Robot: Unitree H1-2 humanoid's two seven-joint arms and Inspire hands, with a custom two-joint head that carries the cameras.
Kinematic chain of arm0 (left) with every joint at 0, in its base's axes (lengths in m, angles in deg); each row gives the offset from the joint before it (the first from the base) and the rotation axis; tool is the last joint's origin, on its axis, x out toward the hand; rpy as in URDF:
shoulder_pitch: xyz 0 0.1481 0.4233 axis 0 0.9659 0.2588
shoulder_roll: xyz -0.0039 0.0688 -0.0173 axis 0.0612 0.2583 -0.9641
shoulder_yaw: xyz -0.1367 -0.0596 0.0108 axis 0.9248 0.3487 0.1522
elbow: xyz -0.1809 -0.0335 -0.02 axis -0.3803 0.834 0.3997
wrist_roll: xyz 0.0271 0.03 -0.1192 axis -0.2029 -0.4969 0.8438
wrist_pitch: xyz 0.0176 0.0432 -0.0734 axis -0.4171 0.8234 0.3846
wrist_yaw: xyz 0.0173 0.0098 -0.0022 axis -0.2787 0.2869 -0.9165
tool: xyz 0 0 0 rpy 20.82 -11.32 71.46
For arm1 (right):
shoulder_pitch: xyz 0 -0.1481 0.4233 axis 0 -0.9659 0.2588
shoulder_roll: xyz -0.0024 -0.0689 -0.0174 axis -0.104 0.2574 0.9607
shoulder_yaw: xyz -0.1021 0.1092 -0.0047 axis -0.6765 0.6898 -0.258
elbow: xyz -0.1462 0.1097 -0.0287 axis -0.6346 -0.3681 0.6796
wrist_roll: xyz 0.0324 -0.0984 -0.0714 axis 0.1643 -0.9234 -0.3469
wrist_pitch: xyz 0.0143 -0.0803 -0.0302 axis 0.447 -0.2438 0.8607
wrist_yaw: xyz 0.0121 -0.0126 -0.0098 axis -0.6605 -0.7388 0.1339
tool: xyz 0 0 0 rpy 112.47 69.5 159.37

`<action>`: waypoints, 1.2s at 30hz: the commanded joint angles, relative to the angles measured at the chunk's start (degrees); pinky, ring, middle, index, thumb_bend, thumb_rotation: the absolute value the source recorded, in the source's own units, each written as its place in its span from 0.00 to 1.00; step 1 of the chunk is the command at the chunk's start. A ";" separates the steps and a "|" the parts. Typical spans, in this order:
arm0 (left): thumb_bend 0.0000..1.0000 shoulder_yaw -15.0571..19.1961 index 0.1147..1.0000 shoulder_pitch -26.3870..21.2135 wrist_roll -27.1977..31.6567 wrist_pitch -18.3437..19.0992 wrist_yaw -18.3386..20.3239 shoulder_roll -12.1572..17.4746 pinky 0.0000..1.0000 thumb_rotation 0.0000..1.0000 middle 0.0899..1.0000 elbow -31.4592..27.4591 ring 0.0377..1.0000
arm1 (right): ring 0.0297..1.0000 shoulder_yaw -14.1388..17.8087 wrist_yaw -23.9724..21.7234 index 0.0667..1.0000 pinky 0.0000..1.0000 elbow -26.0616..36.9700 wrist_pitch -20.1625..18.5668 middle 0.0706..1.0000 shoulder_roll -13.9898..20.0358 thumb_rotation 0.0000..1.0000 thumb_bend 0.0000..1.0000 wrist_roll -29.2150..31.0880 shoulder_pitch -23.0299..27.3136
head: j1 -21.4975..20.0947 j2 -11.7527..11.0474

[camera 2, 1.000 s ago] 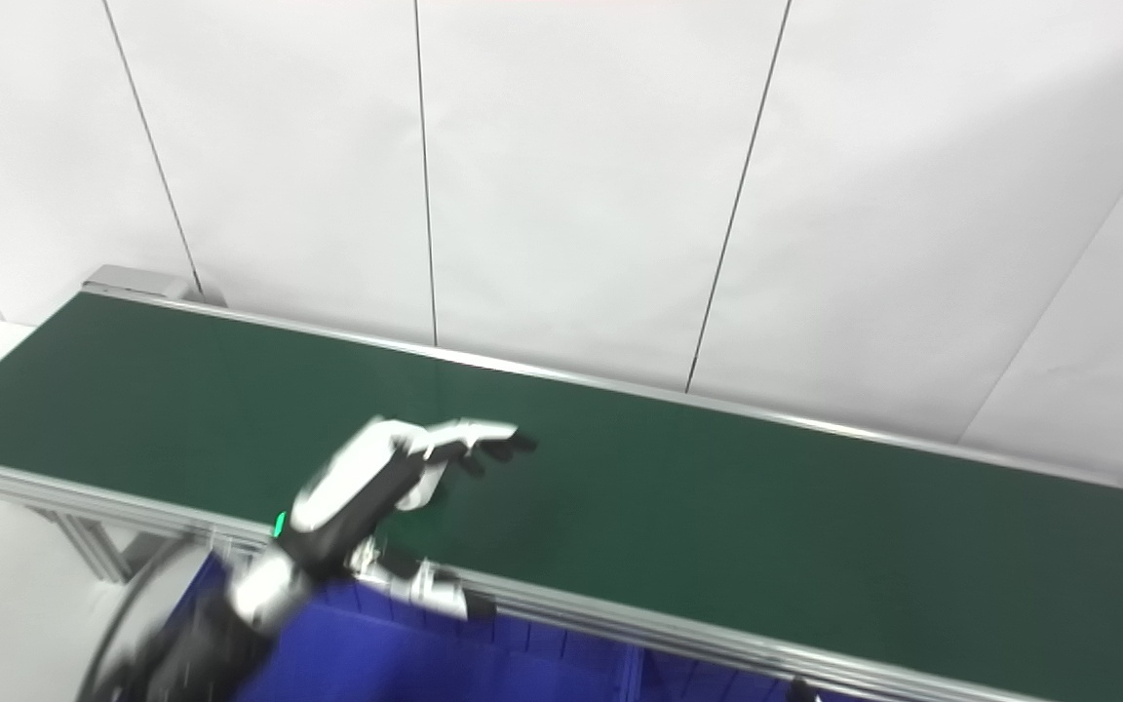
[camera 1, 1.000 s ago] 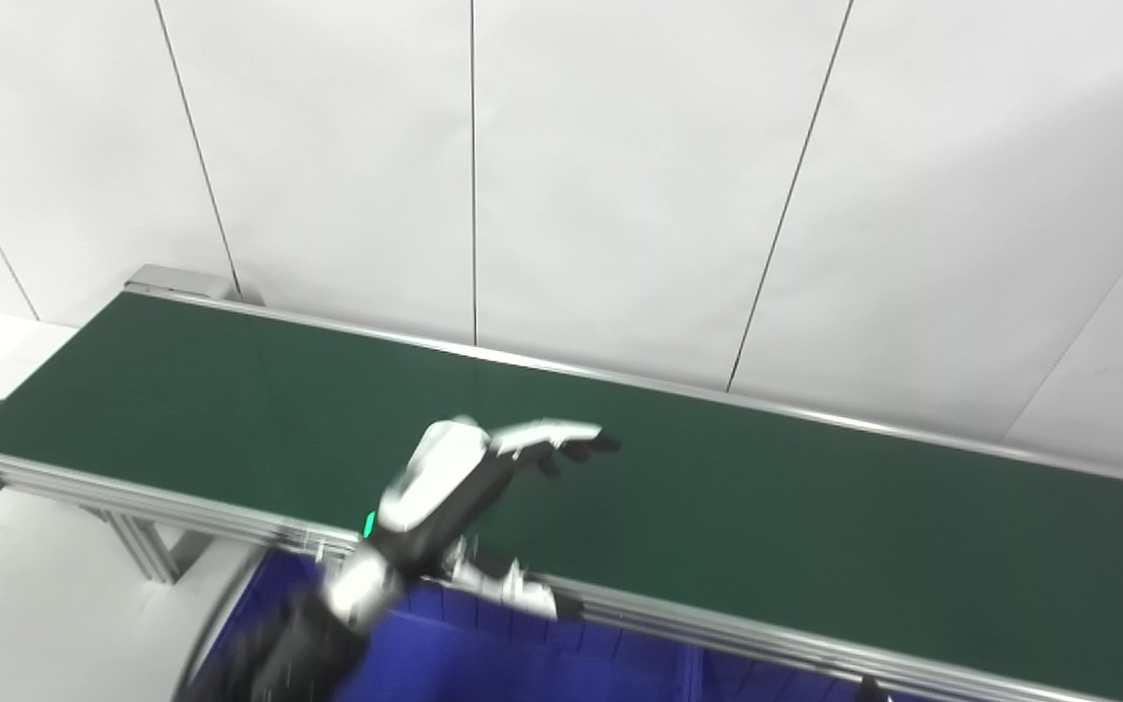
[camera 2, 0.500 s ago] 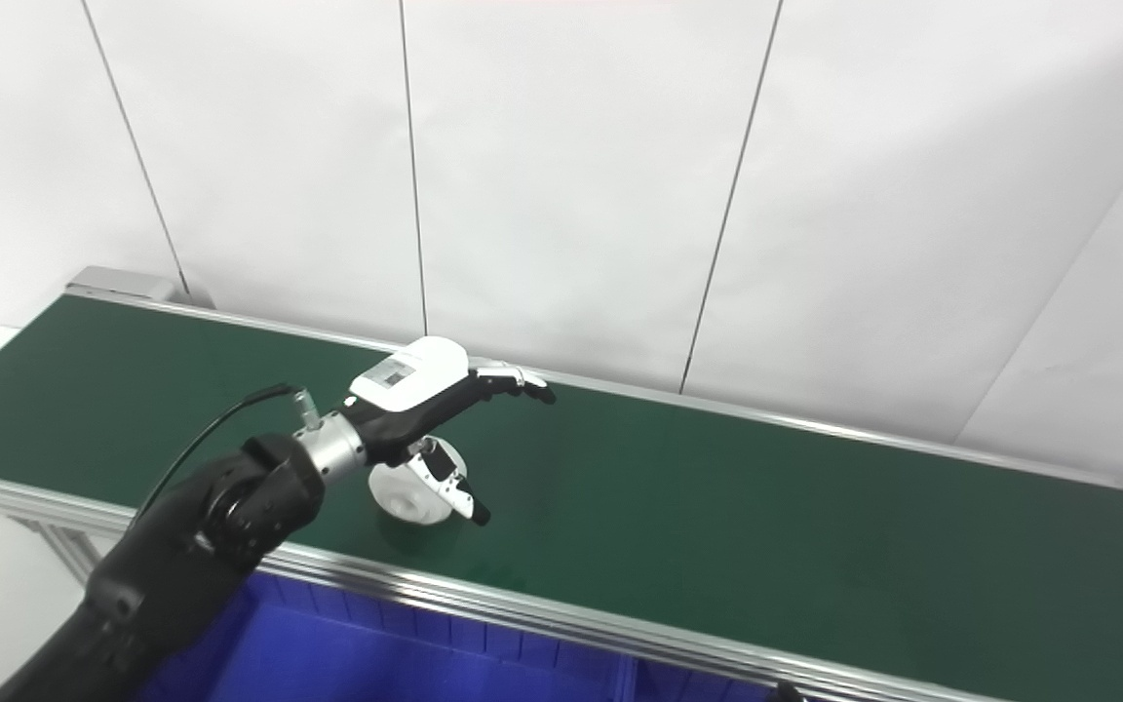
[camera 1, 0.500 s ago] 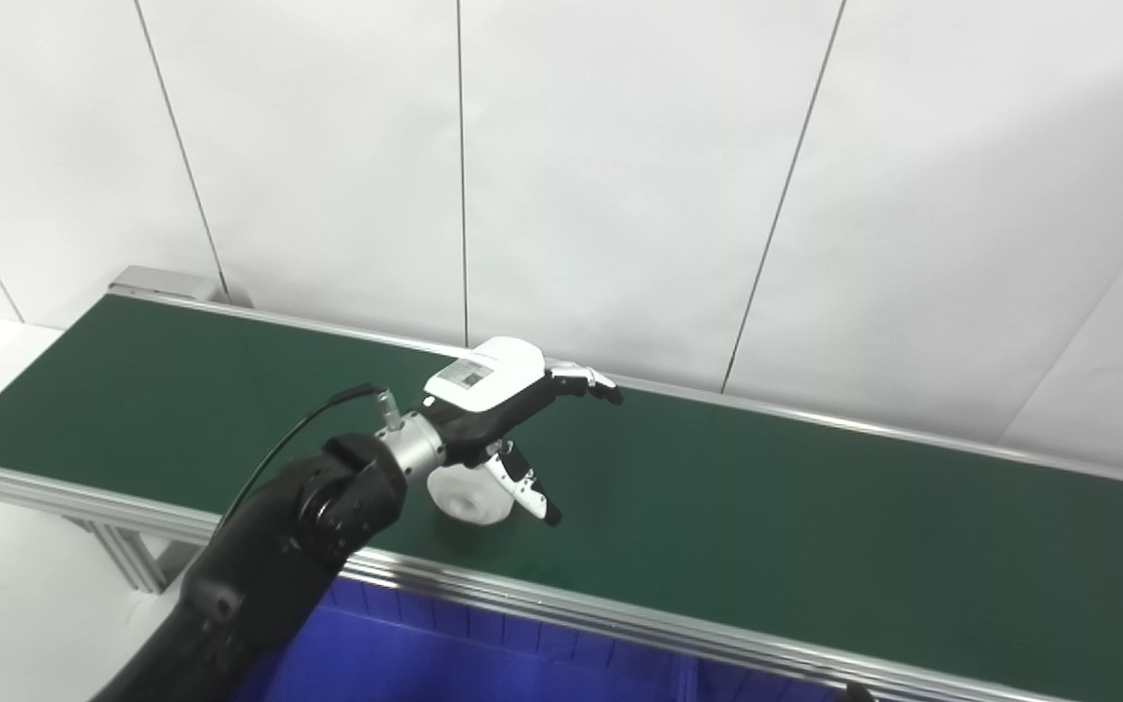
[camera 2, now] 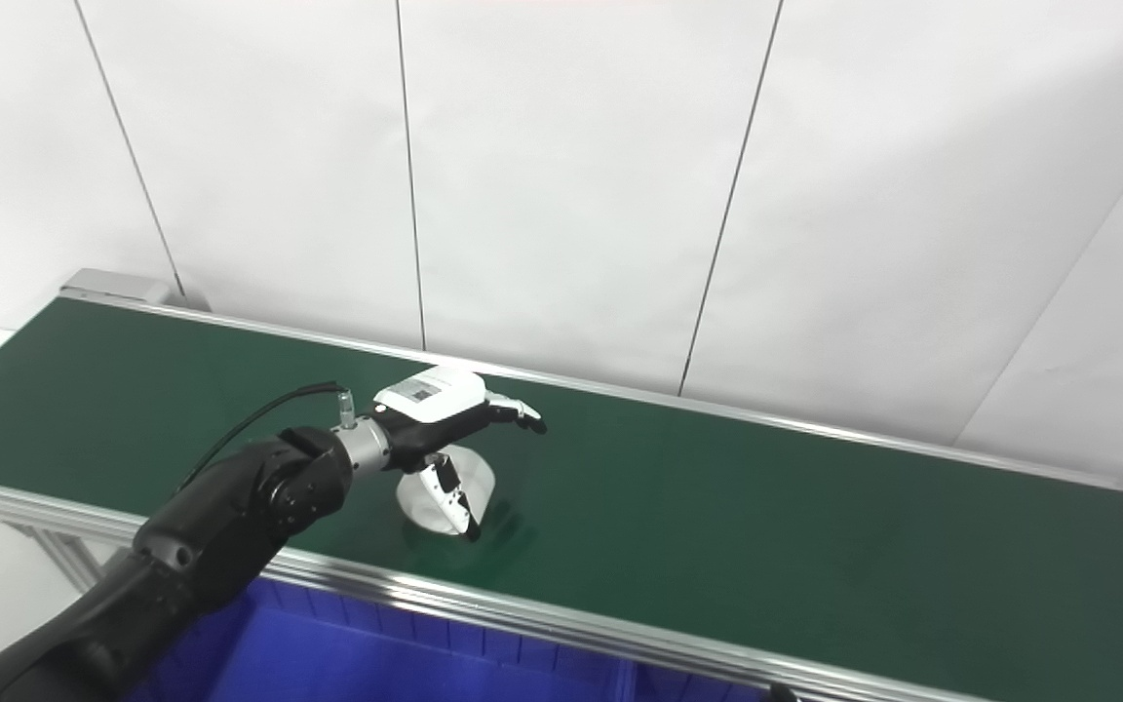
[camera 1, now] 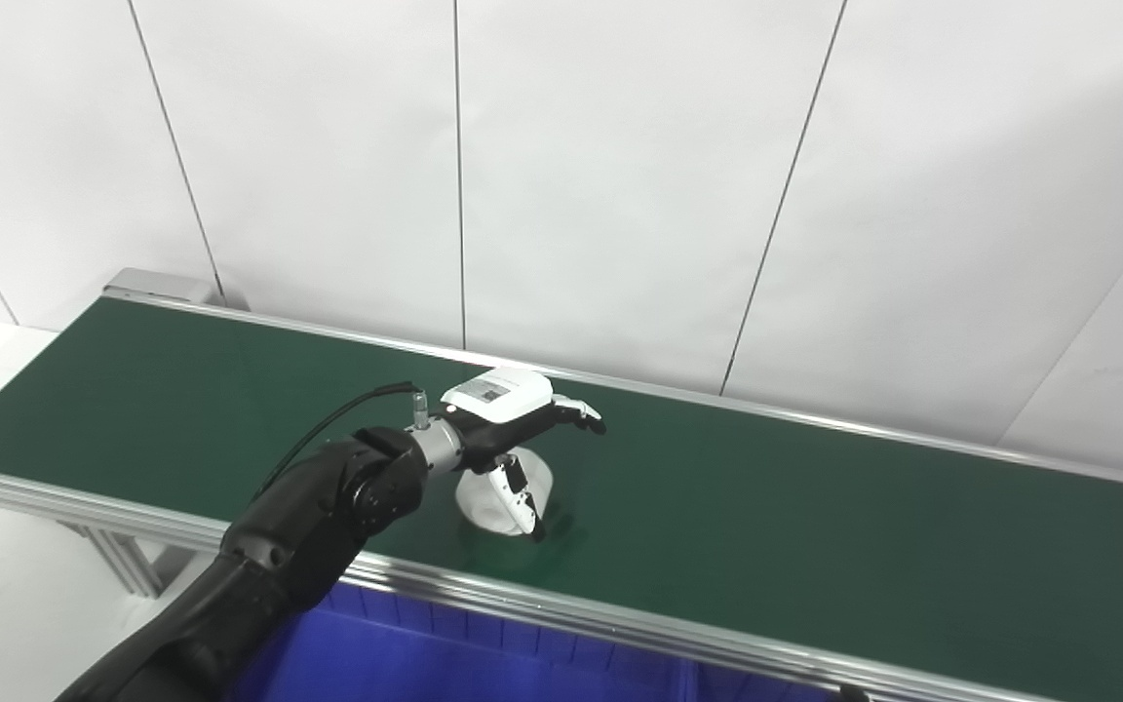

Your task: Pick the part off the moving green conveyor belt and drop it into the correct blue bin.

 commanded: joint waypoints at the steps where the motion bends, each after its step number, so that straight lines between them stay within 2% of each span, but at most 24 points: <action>1: 1.00 -0.49 0.83 -3.36 -0.30 0.71 1.25 0.24 0.77 0.27 0.86 -1.34 0.86 | 0.85 -0.12 0.09 0.87 0.87 2.22 1.58 0.87 -0.41 0.97 0.92 0.16 -0.42 | -0.19 0.48; 7: 1.00 -2.27 0.81 -3.72 -0.56 0.55 2.61 0.15 0.75 0.33 0.85 0.02 0.86 | 0.86 -0.32 0.18 0.88 0.87 3.77 0.50 0.87 -0.42 0.98 0.92 -0.68 -0.79 | -0.35 0.71; 10: 1.00 -3.83 0.83 -3.84 -3.96 1.84 0.70 0.08 0.76 0.39 0.85 0.55 0.86 | 0.85 -0.61 -0.20 0.88 0.87 4.83 -0.52 0.87 -0.40 0.98 0.93 -0.28 -1.07 | -0.87 1.18; 14: 1.00 -4.71 0.82 -3.63 -6.69 3.88 -1.55 -0.30 0.74 0.40 0.84 1.17 0.84 | 0.83 -0.95 -0.67 0.88 0.87 5.87 -1.89 0.86 -0.29 0.98 0.95 0.31 -1.44 | -0.86 1.25; 16: 1.00 -5.15 0.80 -3.49 -8.25 5.27 -2.96 -0.73 0.71 0.37 0.82 1.63 0.81 | 0.82 -1.10 -0.88 0.88 0.89 6.46 -2.84 0.86 -0.20 0.98 0.96 0.68 -1.63 | -0.77 1.54; 18: 0.99 -5.36 0.76 -3.20 -9.52 6.28 -5.49 -1.32 0.65 0.28 0.78 2.27 0.76 | 0.82 -1.17 -0.92 0.88 0.90 6.89 -3.38 0.87 -0.09 0.98 0.96 0.78 -1.75 | -0.70 1.68; 19: 0.99 -5.29 0.75 -3.00 -9.90 6.24 -7.74 -1.73 0.65 0.27 0.77 3.08 0.75 | 0.81 -1.17 -0.87 0.88 0.90 7.04 -3.51 0.87 -0.08 0.98 0.96 0.79 -1.78 | -0.70 1.68; 20: 0.97 -5.09 0.72 -2.74 -10.05 5.58 -11.23 -2.30 0.62 0.22 0.74 4.53 0.72 | 0.81 -1.18 -0.78 0.88 0.89 7.14 -3.54 0.87 -0.06 0.98 0.96 0.61 -1.80 | -0.70 1.68; 22: 0.85 -5.06 0.60 -2.40 -10.70 4.10 -18.96 -3.42 0.52 0.06 0.61 8.11 0.57 | 0.81 -1.24 -0.64 0.88 0.89 7.21 -3.53 0.86 0.03 0.98 0.96 0.11 -1.80 | -0.70 1.68; 24: 0.56 -5.55 0.47 -2.23 -11.33 3.27 -24.96 -4.39 0.41 0.01 0.43 11.27 0.44 | 0.80 -1.27 -0.57 0.88 0.90 7.27 -3.48 0.86 0.08 0.99 0.96 -0.20 -1.95 | -0.79 1.61; 25: 0.56 -5.92 0.46 -2.17 -11.64 3.21 -26.74 -4.72 0.40 0.01 0.42 12.21 0.43 | 0.80 -1.29 -0.55 0.88 0.90 7.38 -3.51 0.86 0.06 0.99 0.96 -0.30 -2.04 | -1.01 1.59; 30: 0.52 -7.97 0.46 -1.90 -12.59 3.48 -31.71 -6.33 0.31 0.00 0.36 15.32 0.33 | 0.80 -1.46 -0.70 0.89 0.90 8.06 -4.38 0.87 0.08 0.99 0.96 -0.08 -2.34 | -1.05 2.00; 36: 0.52 -8.68 0.45 -1.95 -11.44 2.62 -32.00 -7.01 0.31 0.00 0.38 15.53 0.35 | 0.81 -1.62 -0.83 0.88 0.95 8.98 -5.95 0.87 0.00 0.99 0.98 0.62 -2.53 | -0.86 2.10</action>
